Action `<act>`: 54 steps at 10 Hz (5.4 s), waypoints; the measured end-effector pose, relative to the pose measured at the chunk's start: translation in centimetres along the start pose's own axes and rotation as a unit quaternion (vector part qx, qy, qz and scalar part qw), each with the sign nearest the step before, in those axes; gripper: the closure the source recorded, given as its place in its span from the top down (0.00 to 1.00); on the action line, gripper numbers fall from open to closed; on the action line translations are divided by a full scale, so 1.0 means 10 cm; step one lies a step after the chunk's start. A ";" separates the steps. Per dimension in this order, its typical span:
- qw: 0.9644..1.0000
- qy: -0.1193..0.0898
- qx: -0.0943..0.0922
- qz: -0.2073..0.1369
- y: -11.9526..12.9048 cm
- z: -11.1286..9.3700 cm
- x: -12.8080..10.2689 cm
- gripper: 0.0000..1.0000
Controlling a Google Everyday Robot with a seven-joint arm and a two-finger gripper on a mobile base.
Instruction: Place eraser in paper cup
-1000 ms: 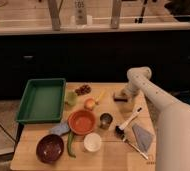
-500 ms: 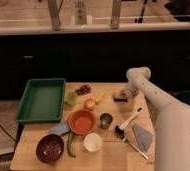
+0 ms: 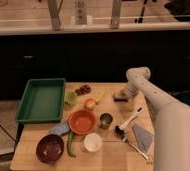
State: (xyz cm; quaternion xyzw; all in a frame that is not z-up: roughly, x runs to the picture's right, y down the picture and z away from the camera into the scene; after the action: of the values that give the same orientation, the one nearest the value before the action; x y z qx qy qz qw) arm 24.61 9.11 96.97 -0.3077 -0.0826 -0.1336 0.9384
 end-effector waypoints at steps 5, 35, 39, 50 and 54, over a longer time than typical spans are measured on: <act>1.000 0.003 -0.002 -0.013 -0.01 0.02 0.01 0.80; 1.000 0.004 -0.004 -0.013 0.01 0.02 0.03 0.80; 1.000 0.004 -0.004 -0.016 0.01 0.02 0.03 0.80; 0.999 0.010 -0.010 -0.033 0.03 0.04 0.07 0.80; 0.999 0.011 -0.010 -0.033 0.03 0.03 0.07 0.80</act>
State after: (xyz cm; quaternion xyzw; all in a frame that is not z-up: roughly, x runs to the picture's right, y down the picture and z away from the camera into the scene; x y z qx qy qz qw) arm 25.32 9.42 97.20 -0.3131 -0.0814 -0.1689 0.9310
